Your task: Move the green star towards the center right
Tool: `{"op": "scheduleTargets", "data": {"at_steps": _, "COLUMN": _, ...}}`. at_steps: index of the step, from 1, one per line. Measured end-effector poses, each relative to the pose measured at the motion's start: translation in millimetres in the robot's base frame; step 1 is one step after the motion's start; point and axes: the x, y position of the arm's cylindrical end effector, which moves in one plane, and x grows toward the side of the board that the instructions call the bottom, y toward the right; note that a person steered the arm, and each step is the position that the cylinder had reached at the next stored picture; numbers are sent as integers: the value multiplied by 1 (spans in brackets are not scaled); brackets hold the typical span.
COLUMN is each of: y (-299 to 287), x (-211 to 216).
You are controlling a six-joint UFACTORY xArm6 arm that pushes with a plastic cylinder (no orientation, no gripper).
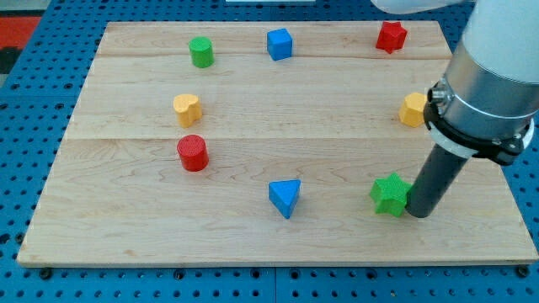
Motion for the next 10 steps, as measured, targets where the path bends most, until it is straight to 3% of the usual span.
{"op": "scheduleTargets", "data": {"at_steps": 5, "y": -20, "x": 27}}
{"op": "scheduleTargets", "data": {"at_steps": 10, "y": -55, "x": 8}}
